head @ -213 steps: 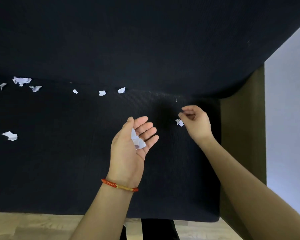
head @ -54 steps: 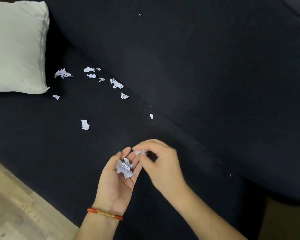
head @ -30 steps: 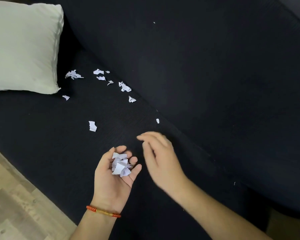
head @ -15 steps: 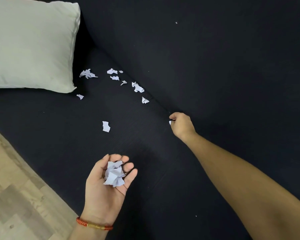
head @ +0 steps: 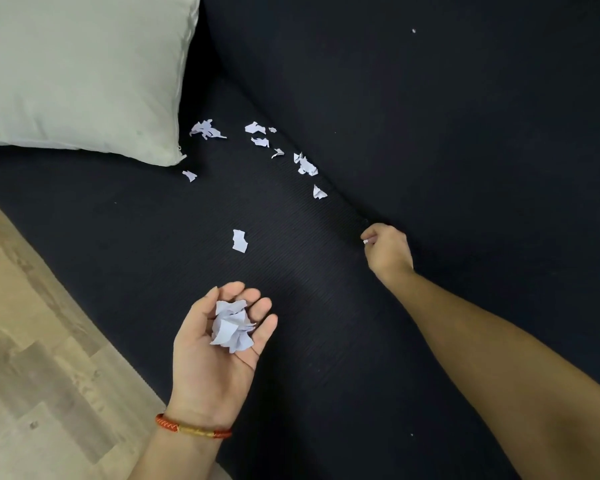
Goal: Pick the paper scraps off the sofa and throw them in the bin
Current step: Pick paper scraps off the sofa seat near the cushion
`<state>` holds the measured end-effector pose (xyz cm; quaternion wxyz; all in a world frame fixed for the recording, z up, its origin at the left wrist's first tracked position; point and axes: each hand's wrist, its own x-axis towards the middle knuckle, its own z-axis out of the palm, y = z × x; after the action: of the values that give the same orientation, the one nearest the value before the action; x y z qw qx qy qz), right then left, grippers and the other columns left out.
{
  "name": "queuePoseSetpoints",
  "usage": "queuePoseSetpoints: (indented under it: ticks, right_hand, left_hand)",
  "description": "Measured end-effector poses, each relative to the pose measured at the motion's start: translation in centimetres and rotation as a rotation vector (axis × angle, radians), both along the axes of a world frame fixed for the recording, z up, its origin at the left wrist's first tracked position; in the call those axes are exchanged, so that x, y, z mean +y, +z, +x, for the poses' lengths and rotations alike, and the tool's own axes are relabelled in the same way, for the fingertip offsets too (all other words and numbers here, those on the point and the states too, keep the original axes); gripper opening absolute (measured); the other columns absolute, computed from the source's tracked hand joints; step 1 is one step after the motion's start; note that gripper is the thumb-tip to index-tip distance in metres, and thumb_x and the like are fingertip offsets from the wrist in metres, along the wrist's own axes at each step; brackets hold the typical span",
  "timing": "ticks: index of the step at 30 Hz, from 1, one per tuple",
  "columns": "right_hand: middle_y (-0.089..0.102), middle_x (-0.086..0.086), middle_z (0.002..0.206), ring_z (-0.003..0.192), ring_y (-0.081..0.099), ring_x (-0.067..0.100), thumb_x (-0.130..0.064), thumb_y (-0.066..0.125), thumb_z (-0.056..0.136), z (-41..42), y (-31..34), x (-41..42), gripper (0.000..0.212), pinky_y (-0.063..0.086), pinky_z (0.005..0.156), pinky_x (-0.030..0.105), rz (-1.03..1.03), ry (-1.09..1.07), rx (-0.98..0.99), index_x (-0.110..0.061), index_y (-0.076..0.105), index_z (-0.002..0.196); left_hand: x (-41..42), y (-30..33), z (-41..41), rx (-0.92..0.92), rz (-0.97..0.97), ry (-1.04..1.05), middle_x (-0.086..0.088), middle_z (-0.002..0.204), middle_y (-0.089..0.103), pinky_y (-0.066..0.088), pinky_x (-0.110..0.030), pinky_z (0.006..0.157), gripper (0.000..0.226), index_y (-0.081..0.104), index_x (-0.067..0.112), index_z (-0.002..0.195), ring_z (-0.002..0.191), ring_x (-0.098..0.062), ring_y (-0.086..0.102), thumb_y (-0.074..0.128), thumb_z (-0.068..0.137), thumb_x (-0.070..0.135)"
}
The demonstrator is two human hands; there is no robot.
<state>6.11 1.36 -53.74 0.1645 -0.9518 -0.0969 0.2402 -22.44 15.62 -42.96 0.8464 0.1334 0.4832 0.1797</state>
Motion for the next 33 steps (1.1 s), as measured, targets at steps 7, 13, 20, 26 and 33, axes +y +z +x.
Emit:
queuePoseSetpoints:
  ticks: [7, 13, 20, 26, 33]
  right_hand:
    - [0.076, 0.008, 0.102, 0.089, 0.078, 0.023, 0.004, 0.054, 0.098, -3.7, 1.5, 5.5, 0.029, 0.063, 0.084, 0.037, 0.281, 0.059, -0.014, -0.010, 0.079, 0.100]
    - [0.069, 0.010, 0.128, 0.114, 0.069, 0.026, -0.002, 0.055, 0.101, -8.1, 2.5, 14.5, 0.029, 0.055, 0.103, 0.040, 0.223, 0.355, -0.028, -0.006, 0.077, 0.121]
    - [0.058, 0.006, 0.140, 0.121, 0.062, 0.021, -0.038, 0.071, 0.100, -11.9, 2.1, 17.2, 0.053, 0.054, 0.102, 0.037, 0.111, 0.561, -0.007, -0.007, 0.063, 0.142]
    - [0.063, 0.005, 0.129, 0.107, 0.067, 0.021, -0.024, 0.066, 0.104, -13.4, 1.8, 16.7, 0.029, 0.057, 0.096, 0.039, 0.127, 0.560, -0.052, -0.008, 0.072, 0.127]
    - [0.072, -0.002, 0.098, 0.087, 0.070, 0.012, -0.016, 0.073, 0.099, -16.3, 2.5, 15.3, 0.005, 0.063, 0.081, 0.032, 0.269, 0.314, -0.014, -0.015, 0.078, 0.102]
  left_hand:
    - [0.7, 0.7, -1.6, 0.031, -0.007, 0.051, -0.003, 0.089, 0.079, 0.064, -0.034, 0.066, 0.038, 0.083, 0.018, 0.079, 0.082, -0.021, 0.079, 0.056, 0.101, 0.034]
    - [1.3, 0.7, -3.6, 0.053, -0.027, 0.093, -0.004, 0.093, 0.080, 0.064, -0.035, 0.066, 0.036, 0.084, 0.018, 0.080, 0.095, -0.026, 0.080, 0.058, 0.100, 0.034]
    - [2.7, 0.1, -6.7, 0.087, -0.056, 0.148, -0.006, 0.097, 0.081, 0.064, -0.035, 0.066, 0.039, 0.084, 0.018, 0.081, 0.098, -0.028, 0.079, 0.055, 0.102, 0.033]
    - [3.3, -0.2, -8.6, 0.090, -0.088, 0.189, -0.007, 0.097, 0.081, 0.064, -0.035, 0.064, 0.039, 0.084, 0.017, 0.081, 0.095, -0.027, 0.080, 0.056, 0.101, 0.033]
    - [4.2, -0.2, -9.6, 0.098, -0.102, 0.198, -0.006, 0.097, 0.081, 0.065, -0.036, 0.065, 0.039, 0.085, 0.016, 0.081, 0.095, -0.027, 0.080, 0.057, 0.103, 0.032]
